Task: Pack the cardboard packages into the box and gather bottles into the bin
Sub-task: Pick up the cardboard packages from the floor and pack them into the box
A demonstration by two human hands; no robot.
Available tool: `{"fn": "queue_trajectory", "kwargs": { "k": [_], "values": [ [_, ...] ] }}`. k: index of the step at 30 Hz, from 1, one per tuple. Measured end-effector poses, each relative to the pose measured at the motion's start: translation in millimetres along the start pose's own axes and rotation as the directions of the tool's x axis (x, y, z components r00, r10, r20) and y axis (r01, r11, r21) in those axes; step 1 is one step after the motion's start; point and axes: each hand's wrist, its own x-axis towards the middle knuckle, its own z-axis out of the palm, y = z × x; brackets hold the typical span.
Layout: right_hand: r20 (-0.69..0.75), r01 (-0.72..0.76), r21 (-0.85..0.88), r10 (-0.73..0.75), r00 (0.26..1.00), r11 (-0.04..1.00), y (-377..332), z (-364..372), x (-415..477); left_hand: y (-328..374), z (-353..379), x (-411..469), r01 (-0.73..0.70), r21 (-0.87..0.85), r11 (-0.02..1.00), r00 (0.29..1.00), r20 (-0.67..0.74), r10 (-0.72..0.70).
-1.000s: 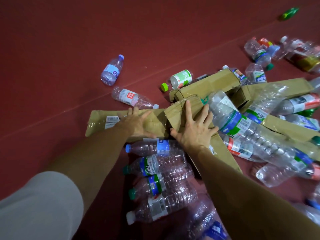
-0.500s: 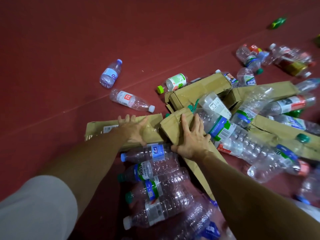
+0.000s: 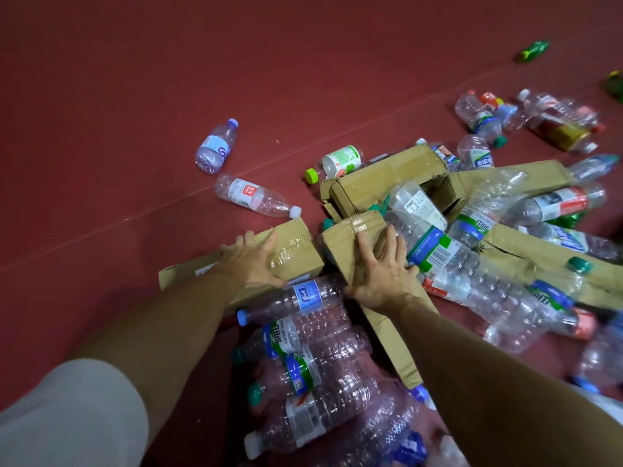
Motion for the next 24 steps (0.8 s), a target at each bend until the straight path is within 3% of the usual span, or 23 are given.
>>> {"fn": "queue_trajectory", "kwargs": {
  "k": [5, 11, 18, 24],
  "values": [
    [0.007, 0.022, -0.060, -0.021, 1.000, 0.998, -4.2, 0.6, 0.0, -2.2, 0.5, -1.2, -0.002, 0.000, 1.000, 0.999, 0.033, 0.002],
    [-0.022, -0.039, -0.106, 0.037, 0.999, 0.994, -10.2, 2.7, 3.3, -4.0, 0.0, -3.2, -0.020, 0.005, 1.000, 0.999, -0.045, 0.020],
    [-0.061, -0.050, 0.021, 0.051, 0.997, 0.999, -28.8, -25.4, 12.8, -19.5, -46.0, -13.7, 0.042, 0.020, 0.999, 0.981, -0.191, -0.038],
    [-0.146, -0.016, 0.113, 0.033, 0.989, 0.994, -52.3, -108.8, 22.0, -22.2, -113.0, -48.9, 0.162, -0.002, 0.987, 0.936, -0.316, -0.155]
  ]
}}
